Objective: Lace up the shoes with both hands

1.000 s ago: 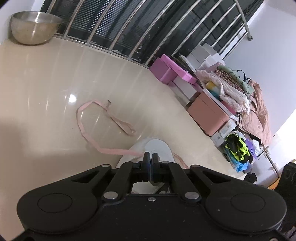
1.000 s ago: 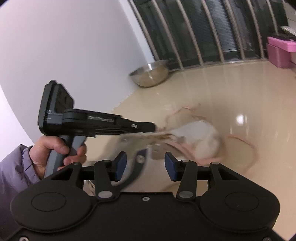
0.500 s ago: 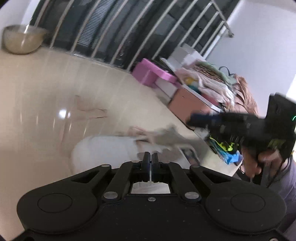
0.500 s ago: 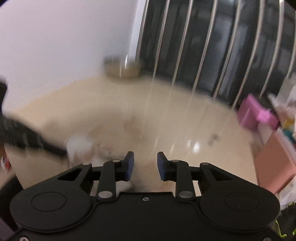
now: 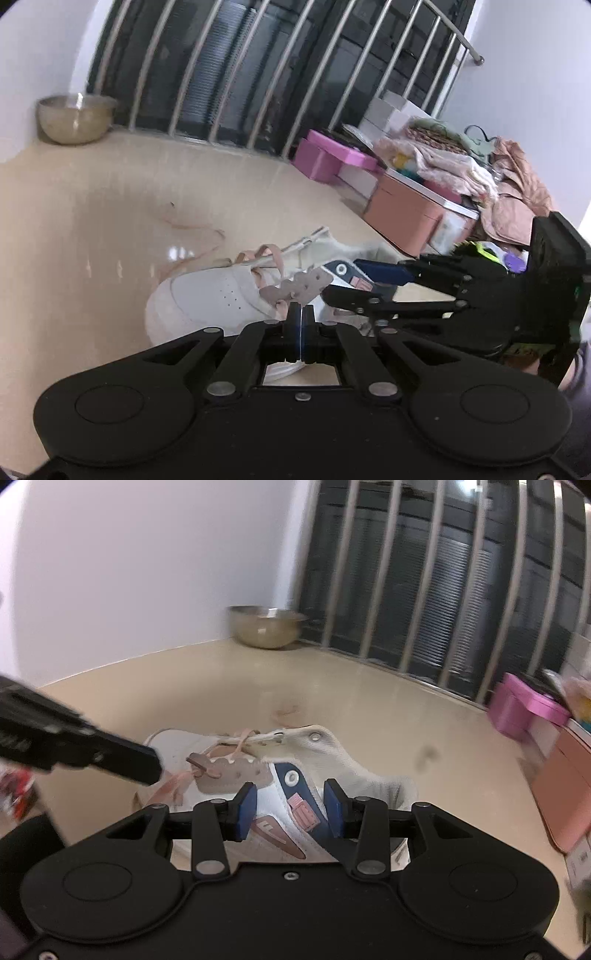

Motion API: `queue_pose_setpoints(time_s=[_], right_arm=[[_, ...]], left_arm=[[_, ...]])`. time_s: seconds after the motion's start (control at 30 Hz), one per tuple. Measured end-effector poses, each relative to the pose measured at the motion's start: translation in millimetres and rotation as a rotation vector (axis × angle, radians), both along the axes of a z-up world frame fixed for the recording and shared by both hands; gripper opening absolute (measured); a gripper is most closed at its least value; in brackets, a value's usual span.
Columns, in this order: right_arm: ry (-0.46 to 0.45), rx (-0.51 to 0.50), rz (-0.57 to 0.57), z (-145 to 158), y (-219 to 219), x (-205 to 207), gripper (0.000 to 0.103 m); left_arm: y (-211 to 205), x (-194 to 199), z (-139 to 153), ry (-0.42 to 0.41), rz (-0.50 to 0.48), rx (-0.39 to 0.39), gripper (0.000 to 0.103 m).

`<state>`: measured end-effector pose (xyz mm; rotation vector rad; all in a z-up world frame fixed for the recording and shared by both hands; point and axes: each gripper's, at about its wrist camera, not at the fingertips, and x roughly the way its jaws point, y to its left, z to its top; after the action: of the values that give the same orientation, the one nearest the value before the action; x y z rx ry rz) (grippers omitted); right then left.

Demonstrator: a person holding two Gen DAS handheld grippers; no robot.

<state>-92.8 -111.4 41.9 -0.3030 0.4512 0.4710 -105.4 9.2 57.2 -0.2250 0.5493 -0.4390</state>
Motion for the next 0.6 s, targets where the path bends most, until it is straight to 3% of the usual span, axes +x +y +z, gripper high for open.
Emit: queue_pose_setpoints(time_s=[0.1,0.17,0.3,0.6], right_arm=[[-0.064,0.001,-0.095,-9,17,-4,0.041],[-0.091,-0.019,-0.099,-13,25,-4,0.041],[-0.079,0.031,-0.070,-13,13,-8,0.041],[-0.085,0.034,-0.048,-16,12,-6,0.041]], left_arm=[[-1,1,-1,-0.014,0.047,0.027,0.001],[-4,6,2,-0.019,0.045,0.046,0.004],[-14,19,8,-0.023,0.056,0.064,0.021],[-25,34,3,0.014,0.121,0.130,0.022]])
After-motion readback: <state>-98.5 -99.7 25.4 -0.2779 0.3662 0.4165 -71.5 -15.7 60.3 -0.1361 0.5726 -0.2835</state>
